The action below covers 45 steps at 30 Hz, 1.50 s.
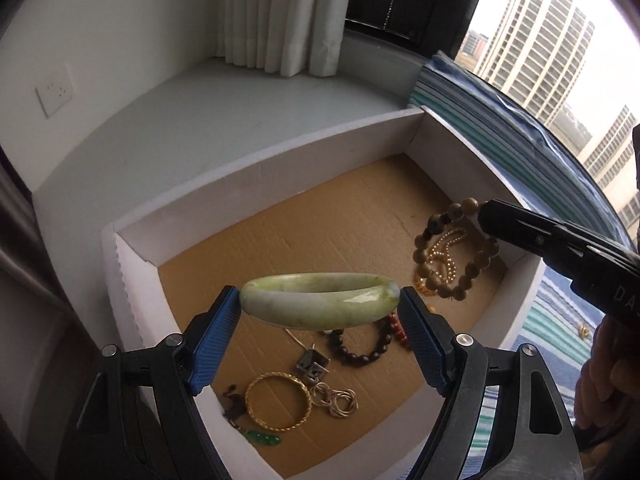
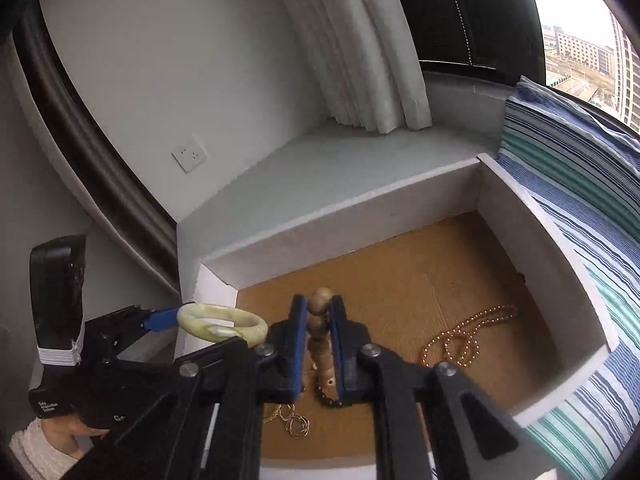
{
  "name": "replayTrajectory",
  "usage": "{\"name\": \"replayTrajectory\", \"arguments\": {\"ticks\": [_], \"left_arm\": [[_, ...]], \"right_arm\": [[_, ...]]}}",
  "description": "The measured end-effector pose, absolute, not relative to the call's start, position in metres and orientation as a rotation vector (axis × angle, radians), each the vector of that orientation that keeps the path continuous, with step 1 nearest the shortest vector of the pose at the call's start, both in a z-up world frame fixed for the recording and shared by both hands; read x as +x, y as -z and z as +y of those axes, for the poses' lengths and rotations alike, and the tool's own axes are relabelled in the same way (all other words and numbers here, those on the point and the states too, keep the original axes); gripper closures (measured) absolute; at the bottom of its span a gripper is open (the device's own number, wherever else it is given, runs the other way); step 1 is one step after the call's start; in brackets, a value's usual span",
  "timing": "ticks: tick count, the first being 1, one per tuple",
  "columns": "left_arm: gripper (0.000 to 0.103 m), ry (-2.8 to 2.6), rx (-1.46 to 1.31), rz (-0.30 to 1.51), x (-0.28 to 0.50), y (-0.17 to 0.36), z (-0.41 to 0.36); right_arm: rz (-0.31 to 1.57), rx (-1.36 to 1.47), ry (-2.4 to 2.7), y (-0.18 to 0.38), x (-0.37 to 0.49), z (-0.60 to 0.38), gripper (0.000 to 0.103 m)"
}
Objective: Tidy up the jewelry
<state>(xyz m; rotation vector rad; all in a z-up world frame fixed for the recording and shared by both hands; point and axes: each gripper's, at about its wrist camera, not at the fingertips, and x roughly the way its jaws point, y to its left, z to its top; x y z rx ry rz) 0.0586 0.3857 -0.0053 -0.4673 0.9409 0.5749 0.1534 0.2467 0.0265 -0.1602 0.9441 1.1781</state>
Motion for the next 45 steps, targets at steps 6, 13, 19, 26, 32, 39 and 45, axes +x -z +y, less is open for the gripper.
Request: {"name": "replayTrajectory", "arguments": {"ticks": [6, 13, 19, 26, 32, 39, 45], "left_arm": [[0.022, -0.619, -0.503, 0.956, 0.078, 0.024, 0.405], [0.01, -0.609, -0.438, 0.915, 0.086, 0.011, 0.382], [0.01, -0.494, -0.372, 0.862, 0.088, -0.007, 0.316], [0.008, -0.244, -0.273, 0.855, 0.112, 0.001, 0.184], [0.008, -0.117, -0.187, 0.901, 0.143, 0.042, 0.089], [0.008, -0.082, -0.088, 0.968, 0.159, 0.109, 0.027], [0.008, -0.077, -0.014, 0.974, 0.164, 0.13, 0.009]], "right_arm": [[0.918, -0.217, -1.138, -0.012, 0.15, 0.282, 0.089], [0.841, -0.176, -1.058, -0.033, 0.154, 0.244, 0.055], [0.808, -0.185, -0.953, -0.031, 0.152, 0.152, 0.048], [0.827, -0.234, -0.661, 0.015, 0.137, -0.01, 0.047], [0.881, -0.185, -0.416, 0.051, 0.128, -0.142, 0.047], [0.897, -0.102, -0.183, 0.098, 0.112, -0.234, 0.046], [0.936, 0.062, -0.096, 0.132, 0.105, -0.272, 0.046]]}}
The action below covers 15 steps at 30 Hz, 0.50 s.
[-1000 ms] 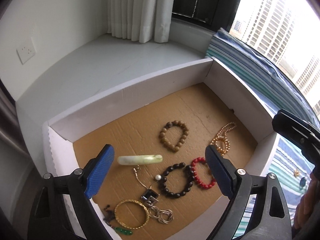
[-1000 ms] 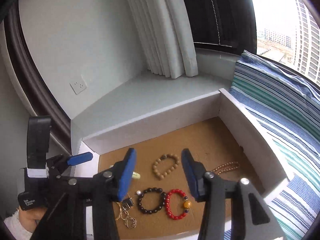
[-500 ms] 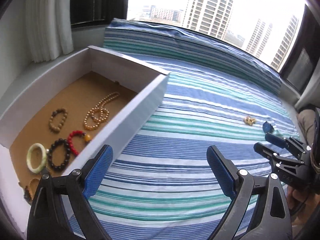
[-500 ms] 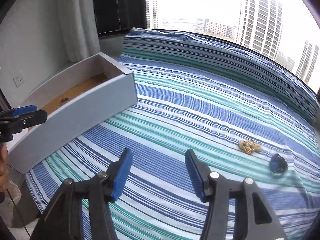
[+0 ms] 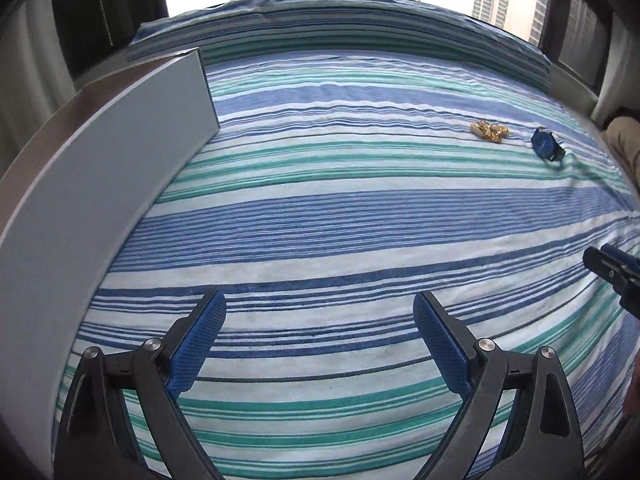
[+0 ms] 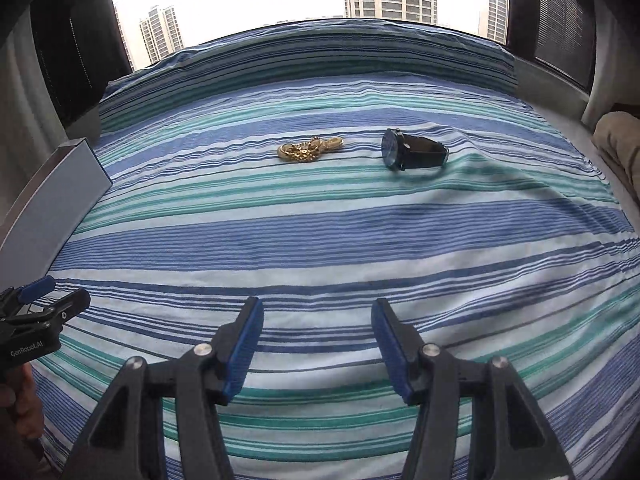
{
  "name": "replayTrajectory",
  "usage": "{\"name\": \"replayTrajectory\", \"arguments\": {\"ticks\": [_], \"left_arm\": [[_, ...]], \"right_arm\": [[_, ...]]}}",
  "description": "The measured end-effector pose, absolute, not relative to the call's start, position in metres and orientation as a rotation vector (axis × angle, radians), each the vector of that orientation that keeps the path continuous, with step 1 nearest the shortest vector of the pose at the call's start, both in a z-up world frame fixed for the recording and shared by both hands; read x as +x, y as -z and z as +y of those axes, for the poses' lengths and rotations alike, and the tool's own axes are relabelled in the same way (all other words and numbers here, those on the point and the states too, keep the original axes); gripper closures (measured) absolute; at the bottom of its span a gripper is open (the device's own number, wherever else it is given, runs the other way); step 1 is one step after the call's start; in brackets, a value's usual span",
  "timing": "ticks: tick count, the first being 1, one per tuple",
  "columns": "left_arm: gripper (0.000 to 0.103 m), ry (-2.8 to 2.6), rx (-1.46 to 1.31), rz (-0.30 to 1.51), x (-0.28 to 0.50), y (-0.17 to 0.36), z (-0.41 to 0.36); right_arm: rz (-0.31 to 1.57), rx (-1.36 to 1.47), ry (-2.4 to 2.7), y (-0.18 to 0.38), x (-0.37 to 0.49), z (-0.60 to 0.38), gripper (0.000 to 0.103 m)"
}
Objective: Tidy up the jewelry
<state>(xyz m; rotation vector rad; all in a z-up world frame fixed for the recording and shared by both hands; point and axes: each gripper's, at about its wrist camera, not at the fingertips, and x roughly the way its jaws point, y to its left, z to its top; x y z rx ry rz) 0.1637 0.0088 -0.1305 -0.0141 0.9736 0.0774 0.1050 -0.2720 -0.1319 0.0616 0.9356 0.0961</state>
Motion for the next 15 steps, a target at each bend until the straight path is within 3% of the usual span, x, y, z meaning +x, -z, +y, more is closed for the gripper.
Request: {"name": "replayTrajectory", "arguments": {"ticks": [15], "left_arm": [[0.008, -0.049, 0.03, 0.989, 0.174, 0.152, -0.011]], "right_arm": [[0.927, 0.076, -0.062, 0.146, 0.095, -0.278, 0.046]]}}
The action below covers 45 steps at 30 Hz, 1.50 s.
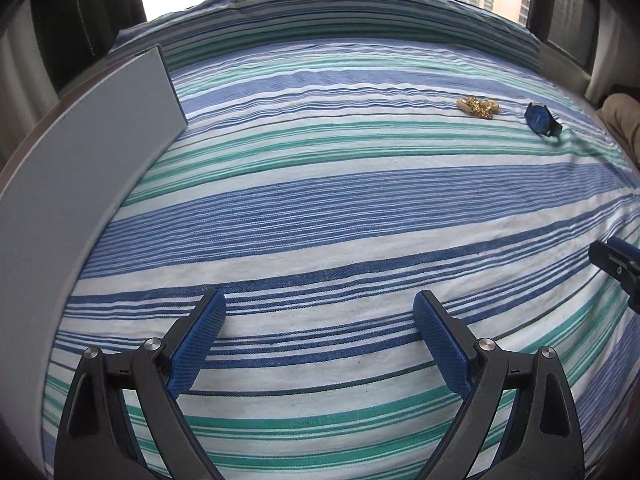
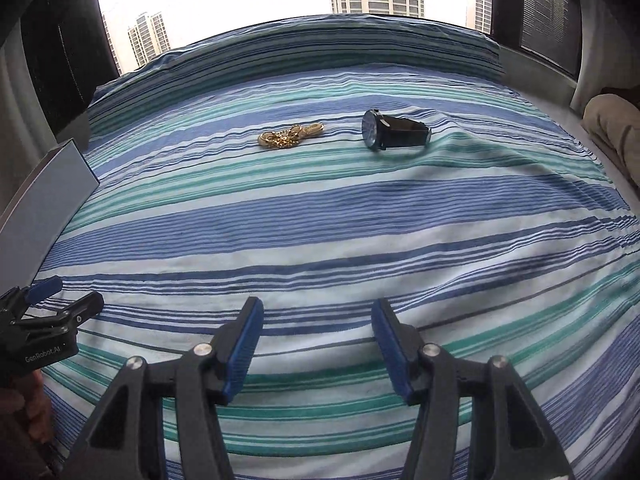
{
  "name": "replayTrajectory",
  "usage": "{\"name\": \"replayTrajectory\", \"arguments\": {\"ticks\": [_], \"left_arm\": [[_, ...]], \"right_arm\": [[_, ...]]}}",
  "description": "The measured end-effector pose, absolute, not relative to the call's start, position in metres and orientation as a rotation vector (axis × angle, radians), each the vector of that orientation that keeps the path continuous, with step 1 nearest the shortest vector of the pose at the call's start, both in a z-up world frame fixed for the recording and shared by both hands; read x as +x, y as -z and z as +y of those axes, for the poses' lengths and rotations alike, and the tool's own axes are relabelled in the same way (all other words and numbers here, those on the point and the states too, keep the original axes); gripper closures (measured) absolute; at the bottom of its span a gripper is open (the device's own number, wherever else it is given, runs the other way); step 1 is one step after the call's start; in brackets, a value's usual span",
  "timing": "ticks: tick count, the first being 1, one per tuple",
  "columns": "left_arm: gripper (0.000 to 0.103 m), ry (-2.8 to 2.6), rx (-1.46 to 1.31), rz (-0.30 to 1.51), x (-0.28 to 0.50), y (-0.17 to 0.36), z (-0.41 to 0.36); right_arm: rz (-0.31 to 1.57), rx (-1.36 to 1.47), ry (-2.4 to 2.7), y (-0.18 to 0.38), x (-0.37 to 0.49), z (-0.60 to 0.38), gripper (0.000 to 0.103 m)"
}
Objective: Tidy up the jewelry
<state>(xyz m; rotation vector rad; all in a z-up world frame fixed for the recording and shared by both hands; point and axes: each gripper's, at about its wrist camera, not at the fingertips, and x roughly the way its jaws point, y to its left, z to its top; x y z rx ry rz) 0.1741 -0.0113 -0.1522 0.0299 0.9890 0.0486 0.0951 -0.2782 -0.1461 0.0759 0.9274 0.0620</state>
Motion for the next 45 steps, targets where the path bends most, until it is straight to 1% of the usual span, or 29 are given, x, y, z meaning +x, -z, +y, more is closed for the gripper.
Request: {"name": "replayTrajectory", "arguments": {"ticks": [9, 17, 18, 21, 22, 28, 31, 35, 37, 39, 42, 43, 45], "left_arm": [[0.002, -0.042, -0.009, 0.996, 0.175, 0.156, -0.008], [0.0, -0.041, -0.008, 0.994, 0.176, 0.157, -0.008], [0.0, -0.041, -0.008, 0.993, 0.176, 0.157, -0.009], [0.0, -0.038, -0.01, 0.986, 0.176, 0.158, -0.008], [0.0, -0.036, -0.01, 0.984, 0.176, 0.158, -0.008], [0.001, -0.006, -0.013, 1.021, 0.183, 0.152, -0.008], [0.001, 0.078, -0.054, 0.977, 0.198, 0.129, -0.015], [0.001, 0.204, -0.019, 0.938, 0.248, 0.099, -0.048], [0.001, 0.284, -0.033, 0.971, 0.282, 0.099, -0.068], [0.003, 0.289, -0.022, 0.996, 0.313, 0.108, -0.089], [0.018, 0.317, 0.044, 1.015, 0.348, 0.126, -0.123], [0.02, 0.327, 0.078, 1.018, 0.356, 0.132, -0.134], [0.02, 0.348, 0.144, 1.004, 0.365, 0.142, -0.154]], "right_arm": [[0.937, 0.055, -0.052, 0.152, 0.096, -0.279, 0.046], [0.938, 0.06, -0.051, 0.154, 0.097, -0.28, 0.045], [0.937, 0.061, -0.052, 0.154, 0.097, -0.281, 0.045], [0.934, 0.061, -0.061, 0.155, 0.096, -0.28, 0.035], [0.93, 0.056, -0.064, 0.155, 0.096, -0.279, 0.034], [0.913, 0.03, -0.047, 0.155, 0.092, -0.284, 0.034], [0.905, 0.022, 0.003, 0.156, 0.089, -0.3, 0.034], [0.894, 0.052, -0.01, 0.157, 0.087, -0.311, 0.032], [0.908, 0.018, -0.017, 0.158, 0.089, -0.304, 0.022], [0.916, -0.017, -0.015, 0.159, 0.092, -0.298, 0.02], [0.92, 0.01, -0.035, 0.159, 0.093, -0.3, 0.015], [0.922, -0.003, -0.032, 0.159, 0.094, -0.298, 0.014], [0.924, -0.006, -0.031, 0.16, 0.096, -0.297, 0.014]]}}
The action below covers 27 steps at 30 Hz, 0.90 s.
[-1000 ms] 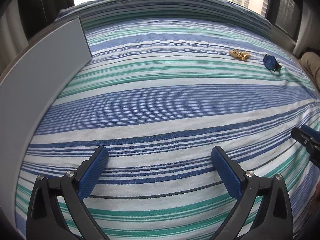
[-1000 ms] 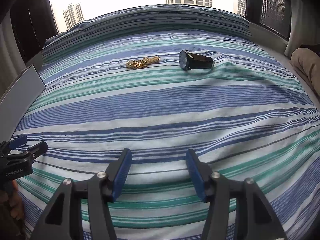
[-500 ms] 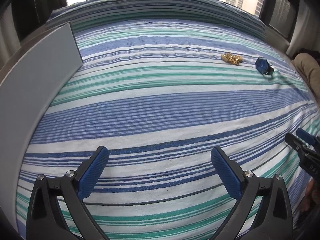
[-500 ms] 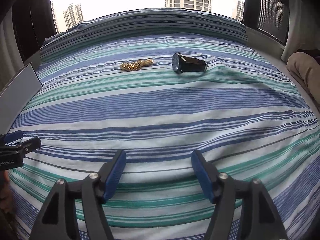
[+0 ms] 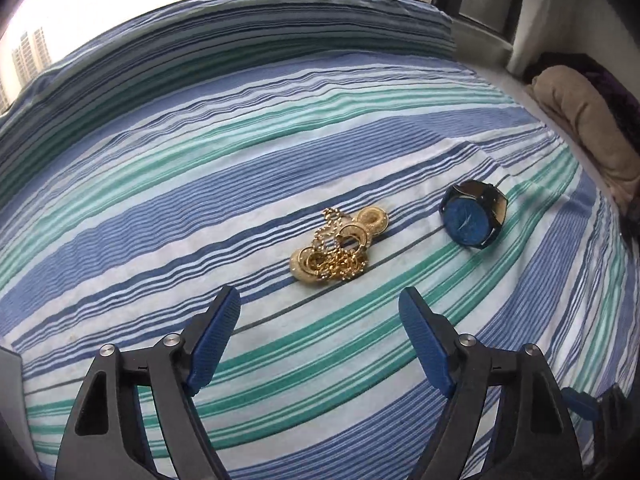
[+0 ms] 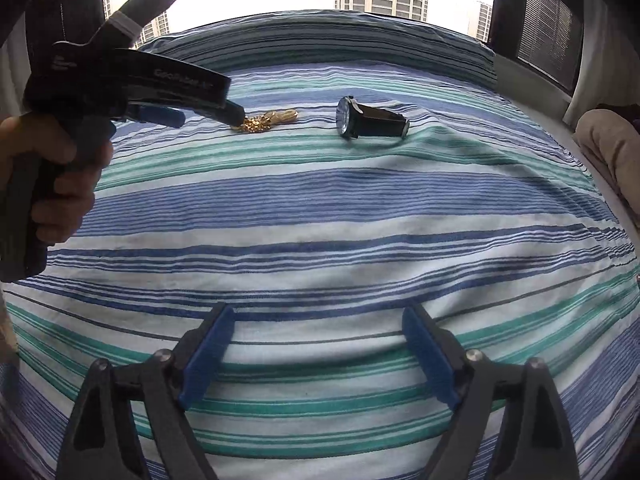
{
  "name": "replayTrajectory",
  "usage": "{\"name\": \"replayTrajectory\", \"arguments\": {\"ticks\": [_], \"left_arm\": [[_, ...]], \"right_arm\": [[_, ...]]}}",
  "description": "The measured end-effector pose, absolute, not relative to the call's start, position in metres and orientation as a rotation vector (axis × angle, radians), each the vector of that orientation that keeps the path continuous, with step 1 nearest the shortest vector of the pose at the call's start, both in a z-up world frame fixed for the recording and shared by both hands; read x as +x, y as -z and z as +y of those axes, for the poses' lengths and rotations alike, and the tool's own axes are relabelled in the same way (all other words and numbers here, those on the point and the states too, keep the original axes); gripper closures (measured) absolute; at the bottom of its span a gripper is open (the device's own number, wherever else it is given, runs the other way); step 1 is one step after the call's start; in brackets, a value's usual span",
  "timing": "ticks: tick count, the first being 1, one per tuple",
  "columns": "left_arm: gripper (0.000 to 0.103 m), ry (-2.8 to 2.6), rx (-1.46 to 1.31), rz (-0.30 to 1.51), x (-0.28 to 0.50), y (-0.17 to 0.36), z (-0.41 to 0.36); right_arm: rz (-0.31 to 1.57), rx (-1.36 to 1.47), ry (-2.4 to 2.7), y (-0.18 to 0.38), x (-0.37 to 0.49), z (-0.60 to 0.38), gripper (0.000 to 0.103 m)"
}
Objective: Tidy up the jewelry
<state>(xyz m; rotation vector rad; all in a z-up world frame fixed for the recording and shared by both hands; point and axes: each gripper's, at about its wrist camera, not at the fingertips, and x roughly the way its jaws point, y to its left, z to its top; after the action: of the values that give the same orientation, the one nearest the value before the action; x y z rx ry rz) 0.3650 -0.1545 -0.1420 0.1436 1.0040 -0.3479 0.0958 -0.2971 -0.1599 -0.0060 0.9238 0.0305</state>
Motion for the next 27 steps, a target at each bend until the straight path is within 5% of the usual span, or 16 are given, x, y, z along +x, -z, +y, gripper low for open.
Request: {"name": "replayTrajectory", "arguments": {"ticks": [2, 5, 6, 27], "left_arm": [[0.025, 0.367, 0.194, 0.985, 0.369, 0.15, -0.168], [0.069, 0.395, 0.199, 0.96, 0.368, 0.152, -0.173], [0.075, 0.394, 0.183, 0.965, 0.367, 0.151, -0.17], [0.076, 0.339, -0.101, 0.951, 0.223, 0.048, -0.014]], "right_arm": [[0.924, -0.001, -0.032, 0.16, 0.096, -0.297, 0.013], [0.924, -0.001, -0.032, 0.16, 0.096, -0.298, 0.013], [0.924, -0.001, -0.032, 0.16, 0.096, -0.298, 0.013], [0.998, 0.195, -0.195, 0.127, 0.123, -0.324, 0.011]]}}
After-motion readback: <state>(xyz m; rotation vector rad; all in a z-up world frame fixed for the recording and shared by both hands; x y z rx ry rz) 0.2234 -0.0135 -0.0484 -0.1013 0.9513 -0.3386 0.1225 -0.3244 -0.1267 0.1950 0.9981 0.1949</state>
